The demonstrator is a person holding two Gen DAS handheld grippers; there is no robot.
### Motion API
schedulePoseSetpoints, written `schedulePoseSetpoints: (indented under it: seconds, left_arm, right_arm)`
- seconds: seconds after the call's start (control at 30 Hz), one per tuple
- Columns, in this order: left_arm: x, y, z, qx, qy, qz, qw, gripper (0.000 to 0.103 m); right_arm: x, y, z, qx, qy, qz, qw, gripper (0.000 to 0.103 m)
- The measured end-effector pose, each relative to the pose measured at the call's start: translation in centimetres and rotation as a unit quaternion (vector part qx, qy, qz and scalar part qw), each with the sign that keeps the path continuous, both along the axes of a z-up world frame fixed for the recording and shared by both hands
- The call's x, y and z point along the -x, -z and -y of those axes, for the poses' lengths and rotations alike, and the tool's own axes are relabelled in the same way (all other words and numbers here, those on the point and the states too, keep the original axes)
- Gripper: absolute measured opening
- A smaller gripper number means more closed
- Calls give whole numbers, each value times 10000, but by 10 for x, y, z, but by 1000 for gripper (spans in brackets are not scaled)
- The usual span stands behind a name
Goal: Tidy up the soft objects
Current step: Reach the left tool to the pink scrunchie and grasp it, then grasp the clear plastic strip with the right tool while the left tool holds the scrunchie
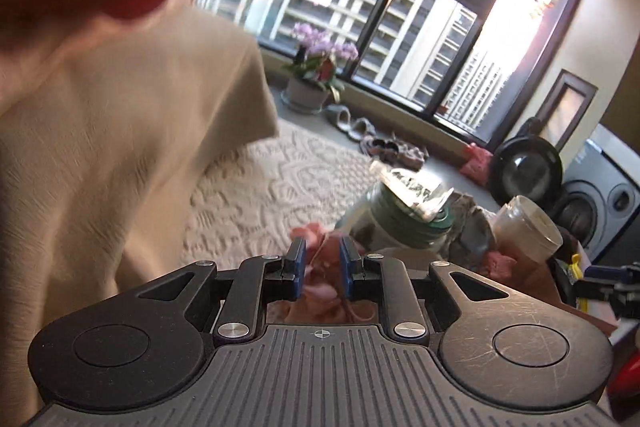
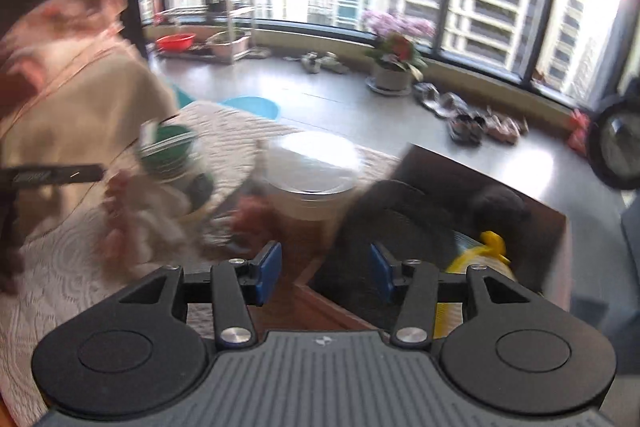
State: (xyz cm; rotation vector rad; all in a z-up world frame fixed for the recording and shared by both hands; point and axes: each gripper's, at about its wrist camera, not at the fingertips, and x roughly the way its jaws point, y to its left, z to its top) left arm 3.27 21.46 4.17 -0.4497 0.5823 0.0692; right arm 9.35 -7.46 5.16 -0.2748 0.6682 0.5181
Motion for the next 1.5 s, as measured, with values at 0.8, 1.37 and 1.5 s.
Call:
schedulePoseSetpoints:
  seconds: [0.8, 1.37, 1.5]
  left_arm:
    - [-11, 34, 34, -1239, 876, -87, 9884, 19]
    - [40, 27, -14, -1291, 351, -396, 9902, 16]
    - [42, 30, -12, -1253, 254, -350, 9912, 17]
  right_arm:
    - [28, 56, -59, 373, -716, -532, 9953, 56]
    - [33, 53, -91, 59, -984, -536, 9937, 56]
    - [30, 46, -114, -24, -1084, -418, 9932, 56]
